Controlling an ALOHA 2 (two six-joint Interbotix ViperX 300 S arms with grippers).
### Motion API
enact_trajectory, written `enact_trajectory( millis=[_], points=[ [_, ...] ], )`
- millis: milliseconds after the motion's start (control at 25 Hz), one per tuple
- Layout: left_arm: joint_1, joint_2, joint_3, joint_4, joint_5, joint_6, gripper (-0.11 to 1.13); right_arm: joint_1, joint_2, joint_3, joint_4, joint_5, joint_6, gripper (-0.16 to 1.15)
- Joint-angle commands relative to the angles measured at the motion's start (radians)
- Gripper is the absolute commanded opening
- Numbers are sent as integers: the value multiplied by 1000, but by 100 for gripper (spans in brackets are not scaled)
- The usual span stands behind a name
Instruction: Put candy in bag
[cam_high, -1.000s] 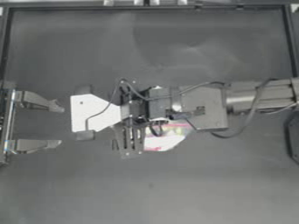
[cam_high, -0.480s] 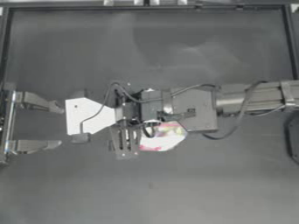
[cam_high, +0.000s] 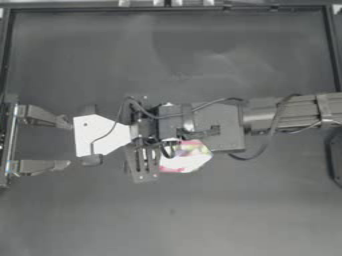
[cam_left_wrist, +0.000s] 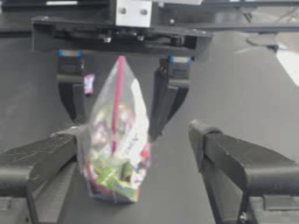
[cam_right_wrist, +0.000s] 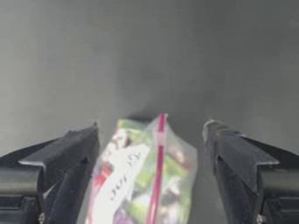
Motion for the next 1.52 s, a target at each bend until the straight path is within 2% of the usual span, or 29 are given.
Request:
enact_trajectory(
  millis=[40,360,1120,1520],
  points=[
    [2,11,-14,-2,-3,0,98,0,-18,-28,-5,-2,-2,96],
    [0,11,-14,-2,-3,0,98,0,-15,-28,-6,0,-11,80],
    [0,11,-14,-2,-3,0,97,0,-3,-49,-6,23,-17,77],
    [2,11,-11,-2,-3,0,97,0,2,-51,-6,34,-18,58]
  ],
)
